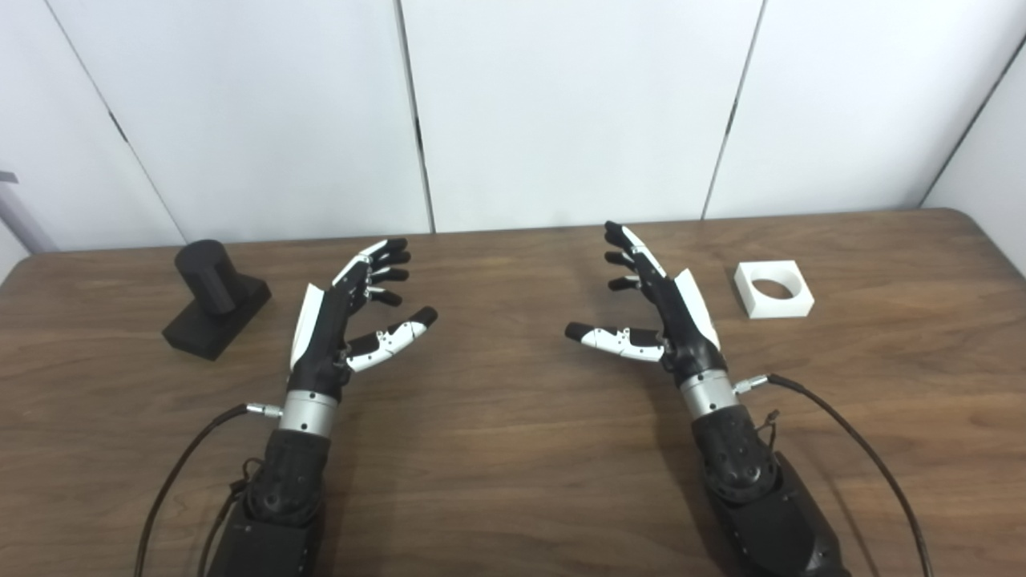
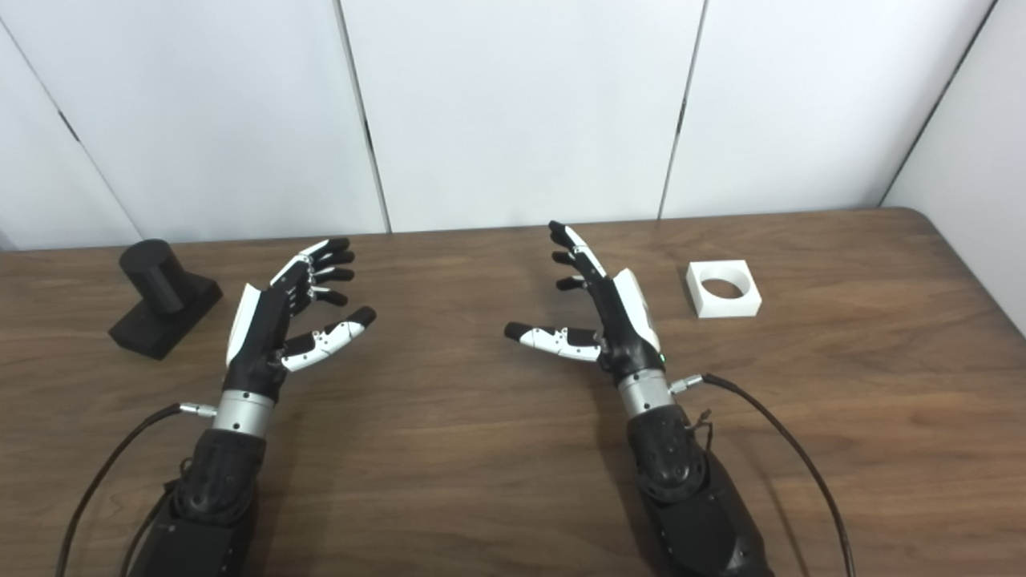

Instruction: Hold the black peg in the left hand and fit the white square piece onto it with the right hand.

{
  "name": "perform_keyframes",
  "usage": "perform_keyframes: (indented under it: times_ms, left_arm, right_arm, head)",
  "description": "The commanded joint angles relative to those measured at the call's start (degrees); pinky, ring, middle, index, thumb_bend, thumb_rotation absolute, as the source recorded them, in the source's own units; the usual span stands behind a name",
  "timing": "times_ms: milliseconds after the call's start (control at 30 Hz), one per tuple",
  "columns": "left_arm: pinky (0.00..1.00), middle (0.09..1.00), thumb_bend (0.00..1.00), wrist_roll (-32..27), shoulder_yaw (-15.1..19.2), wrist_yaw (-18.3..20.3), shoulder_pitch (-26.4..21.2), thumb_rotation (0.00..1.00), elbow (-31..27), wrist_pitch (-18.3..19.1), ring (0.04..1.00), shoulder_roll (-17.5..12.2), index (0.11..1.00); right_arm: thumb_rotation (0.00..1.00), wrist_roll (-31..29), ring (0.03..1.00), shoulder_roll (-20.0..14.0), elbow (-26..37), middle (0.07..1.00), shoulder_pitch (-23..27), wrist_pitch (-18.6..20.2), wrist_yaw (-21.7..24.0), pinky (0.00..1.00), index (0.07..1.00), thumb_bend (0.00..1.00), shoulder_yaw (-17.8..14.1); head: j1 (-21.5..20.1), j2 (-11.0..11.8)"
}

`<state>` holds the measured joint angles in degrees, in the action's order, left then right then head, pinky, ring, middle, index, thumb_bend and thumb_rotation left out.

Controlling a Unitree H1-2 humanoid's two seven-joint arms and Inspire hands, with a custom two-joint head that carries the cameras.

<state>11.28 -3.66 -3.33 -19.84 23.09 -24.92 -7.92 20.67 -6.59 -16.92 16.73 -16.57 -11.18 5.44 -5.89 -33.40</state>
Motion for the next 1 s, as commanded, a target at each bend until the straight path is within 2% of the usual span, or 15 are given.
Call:
perform_keyframes:
  times_ms: [0,367,567,767,933,967]
  left_arm:
    - [0.58,0.779,0.64,0.6,0.2,-0.7,-1.9,0.23,-2.1,-1.5,0.712,-0.2,0.795]
    - [0.57,0.765,0.67,1.2,0.1,-0.2,-1.7,0.26,-3.6,0.5,0.689,-0.1,0.777]
    - [0.58,0.770,0.66,0.9,0.3,-0.2,-1.6,0.24,-3.7,0.5,0.700,0.3,0.780]
    - [0.57,0.759,0.67,1.4,0.1,-0.8,-1.4,0.23,-4.2,1.3,0.689,1.7,0.764]
    - [0.56,0.763,0.68,3.3,-1.0,-1.4,-1.2,0.25,-4.0,2.3,0.697,3.8,0.762]
    - [0.56,0.763,0.69,3.8,-1.2,-1.6,-1.2,0.26,-3.9,2.4,0.695,4.1,0.762]
  right_arm:
    - [0.35,0.3,0.836,0.2,0.5,0.888,2.0,-2.8,-1.7,0.68,0.902,0.68,-0.6]
    - [0.35,0.6,0.807,1.0,-0.3,0.866,2.2,-3.4,-3.9,0.66,0.876,0.68,-0.6]
    - [0.33,0.8,0.798,1.2,0.4,0.863,2.1,-2.8,-3.5,0.65,0.869,0.67,-0.4]
    - [0.32,-0.6,0.786,0.1,-0.1,0.855,2.4,-4.5,-3.2,0.64,0.856,0.68,-1.2]
    - [0.25,-2.5,0.787,-1.6,1.0,0.859,1.7,-5.3,-1.3,0.63,0.865,0.66,-1.7]
    - [0.23,-2.6,0.787,-1.8,1.4,0.862,1.6,-5.2,-0.9,0.63,0.868,0.65,-1.7]
  head:
    - [0.1,0.0]
    - [1.5,0.0]
    - [2.4,0.1]
    - [10.0,0.3]
    - [18.2,1.5]
    - [18.5,1.6]
